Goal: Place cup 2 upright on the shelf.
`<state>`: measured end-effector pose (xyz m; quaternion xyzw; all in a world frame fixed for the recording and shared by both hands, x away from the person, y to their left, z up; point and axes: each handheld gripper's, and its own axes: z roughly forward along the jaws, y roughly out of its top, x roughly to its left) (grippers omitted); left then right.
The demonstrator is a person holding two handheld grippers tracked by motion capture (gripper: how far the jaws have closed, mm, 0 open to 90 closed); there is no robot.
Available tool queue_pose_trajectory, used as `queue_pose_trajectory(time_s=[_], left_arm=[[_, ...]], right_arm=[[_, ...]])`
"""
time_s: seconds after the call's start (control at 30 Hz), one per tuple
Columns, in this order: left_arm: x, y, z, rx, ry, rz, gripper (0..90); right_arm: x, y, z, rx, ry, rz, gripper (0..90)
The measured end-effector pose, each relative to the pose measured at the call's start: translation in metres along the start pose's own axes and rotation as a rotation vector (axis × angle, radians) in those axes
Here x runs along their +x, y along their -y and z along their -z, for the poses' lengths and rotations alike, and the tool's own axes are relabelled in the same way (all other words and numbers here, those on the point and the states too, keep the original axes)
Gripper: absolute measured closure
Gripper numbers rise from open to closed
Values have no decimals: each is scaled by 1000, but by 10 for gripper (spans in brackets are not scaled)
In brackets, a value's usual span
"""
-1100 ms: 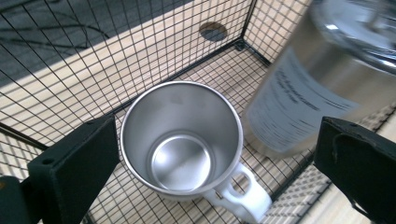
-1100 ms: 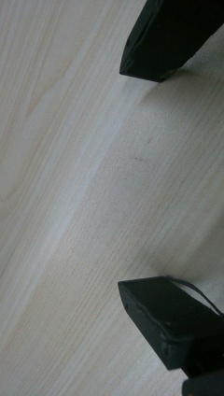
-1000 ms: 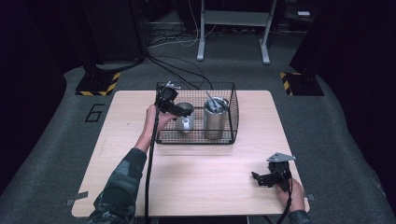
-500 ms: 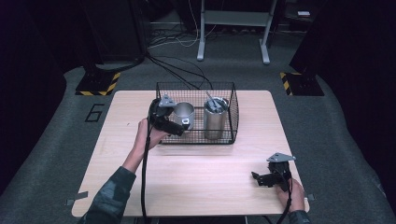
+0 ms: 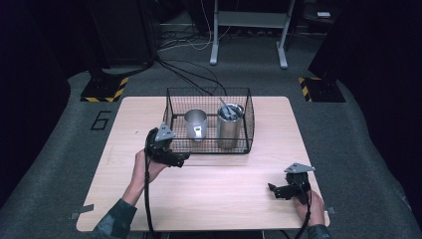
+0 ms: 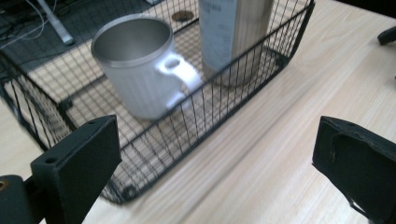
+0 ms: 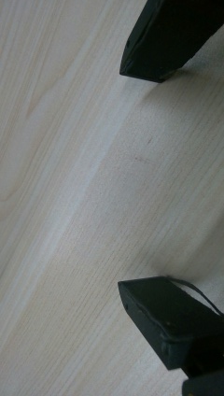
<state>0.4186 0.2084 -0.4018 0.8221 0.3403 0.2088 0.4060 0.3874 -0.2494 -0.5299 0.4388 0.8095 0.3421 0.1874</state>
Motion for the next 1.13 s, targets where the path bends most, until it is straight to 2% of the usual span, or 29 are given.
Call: queue_pose_trajectory(time_s=[0.23, 0.3, 0.43, 0.57, 0.6, 0.63, 0.77, 0.83, 0.87, 0.93, 1.13], left_arm=[[-4, 47, 3, 35, -33, 40, 11], [-4, 52, 2, 42, -37, 44, 10], [-2, 87, -4, 94, -46, 94, 3], [-1, 112, -13, 121, -68, 152, 2], [0, 118, -14, 134, -76, 152, 2], [0, 118, -14, 134, -76, 152, 2], [0, 136, -22, 168, -80, 192, 2], [1, 138, -23, 177, -73, 193, 2], [1, 139, -24, 171, -99, 187, 2], [0, 140, -26, 166, -125, 180, 2], [0, 140, -26, 157, -129, 185, 0]], right_arm=[[0, 0, 0, 0, 1, 1, 0], [0, 0, 0, 0, 1, -1, 0], [0, 0, 0, 1, 1, -2, 0], [0, 0, 0, 0, 3, -3, 0], [0, 0, 0, 0, 3, -2, 0], [0, 0, 0, 0, 3, -2, 0], [0, 0, 0, 0, 3, -3, 0], [0, 0, 0, 0, 3, -3, 0], [0, 0, 0, 0, 3, -3, 0], [0, 0, 0, 1, 3, -3, 0], [0, 0, 0, 0, 3, -1, 0]])
